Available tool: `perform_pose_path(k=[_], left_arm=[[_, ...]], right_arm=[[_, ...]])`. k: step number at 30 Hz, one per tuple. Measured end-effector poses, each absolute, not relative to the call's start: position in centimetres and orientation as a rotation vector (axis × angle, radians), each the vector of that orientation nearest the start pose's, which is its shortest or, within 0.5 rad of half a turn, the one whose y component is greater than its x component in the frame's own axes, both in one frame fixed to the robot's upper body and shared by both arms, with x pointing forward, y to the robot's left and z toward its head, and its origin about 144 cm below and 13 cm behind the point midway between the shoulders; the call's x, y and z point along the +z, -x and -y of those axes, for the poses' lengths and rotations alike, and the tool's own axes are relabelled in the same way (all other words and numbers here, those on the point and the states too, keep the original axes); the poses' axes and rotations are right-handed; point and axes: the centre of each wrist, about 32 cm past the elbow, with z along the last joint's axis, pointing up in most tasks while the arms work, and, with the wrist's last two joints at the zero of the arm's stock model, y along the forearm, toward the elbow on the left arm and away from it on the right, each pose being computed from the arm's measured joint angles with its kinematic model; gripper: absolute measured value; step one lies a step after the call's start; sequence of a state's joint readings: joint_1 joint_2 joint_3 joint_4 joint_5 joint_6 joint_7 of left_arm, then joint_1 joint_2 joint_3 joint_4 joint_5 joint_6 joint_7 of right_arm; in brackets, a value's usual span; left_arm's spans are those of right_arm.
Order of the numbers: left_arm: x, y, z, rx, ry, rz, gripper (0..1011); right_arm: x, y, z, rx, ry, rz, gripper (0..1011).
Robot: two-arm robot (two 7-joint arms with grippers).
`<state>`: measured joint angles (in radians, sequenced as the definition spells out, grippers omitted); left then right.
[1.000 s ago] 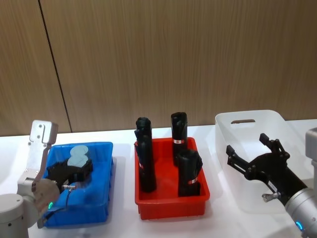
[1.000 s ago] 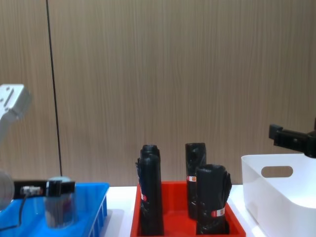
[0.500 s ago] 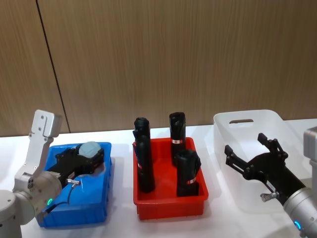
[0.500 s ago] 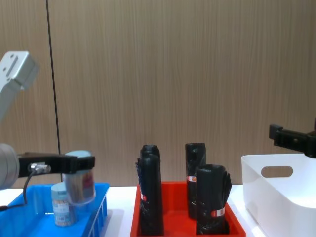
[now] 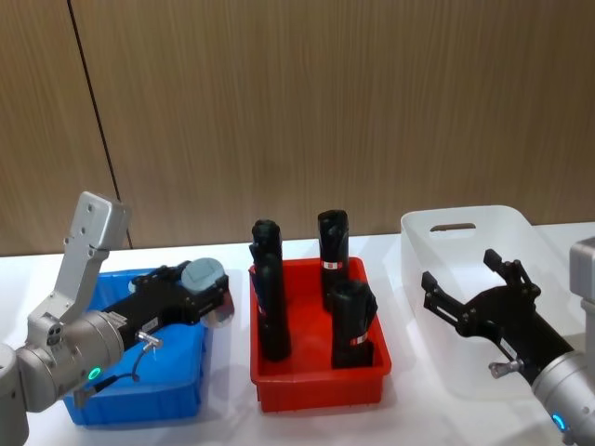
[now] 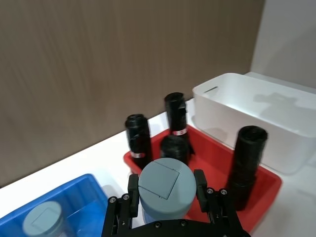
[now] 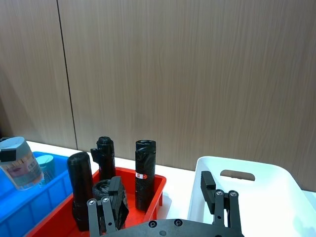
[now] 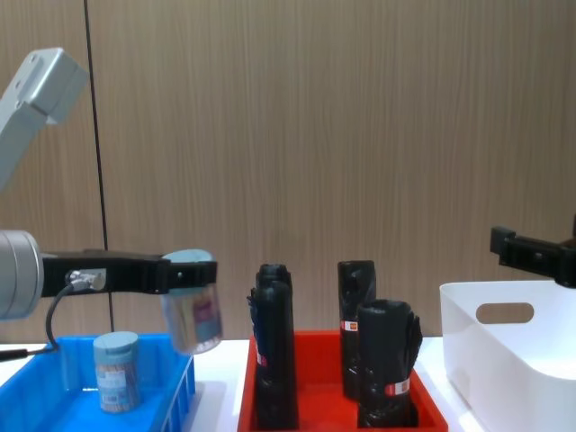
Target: Pick the cotton swabs from the blue box and place them into the white box.
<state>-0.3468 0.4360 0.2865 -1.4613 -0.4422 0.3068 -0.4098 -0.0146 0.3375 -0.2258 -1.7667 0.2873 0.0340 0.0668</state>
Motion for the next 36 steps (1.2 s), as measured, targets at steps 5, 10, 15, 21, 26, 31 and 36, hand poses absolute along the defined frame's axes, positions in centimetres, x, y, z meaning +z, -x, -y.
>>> perform_pose_path(k=[5,10,15,21,26,31,36], left_arm=[[122.8,-54.3,-28.6,0.888,-0.171,-0.108,671],[123.1,-54.6,-28.7,0.811,-0.175,-0.104,672],[123.3,-55.0,-28.7,0.727,-0.184,-0.102,671],[123.5,-55.5,-28.6,0.629,-0.196,-0.099,671],[123.7,-56.0,-28.4,0.542,-0.207,-0.094,671],[123.8,-56.6,-28.1,0.455,-0.209,-0.088,671],[123.8,-57.2,-27.9,0.379,-0.203,-0.081,672]], right_arm=[[118.9,-44.3,23.7,-1.229,-0.026,0.075,1002],[118.9,-44.3,23.7,-1.229,-0.026,0.075,1002],[118.9,-44.3,23.7,-1.230,-0.026,0.075,1001],[118.9,-44.3,23.7,-1.229,-0.026,0.075,1002],[118.9,-44.3,23.7,-1.229,-0.026,0.075,1002],[118.9,-44.3,23.7,-1.230,-0.026,0.075,1002],[118.9,-44.3,23.7,-1.229,-0.026,0.075,1002]])
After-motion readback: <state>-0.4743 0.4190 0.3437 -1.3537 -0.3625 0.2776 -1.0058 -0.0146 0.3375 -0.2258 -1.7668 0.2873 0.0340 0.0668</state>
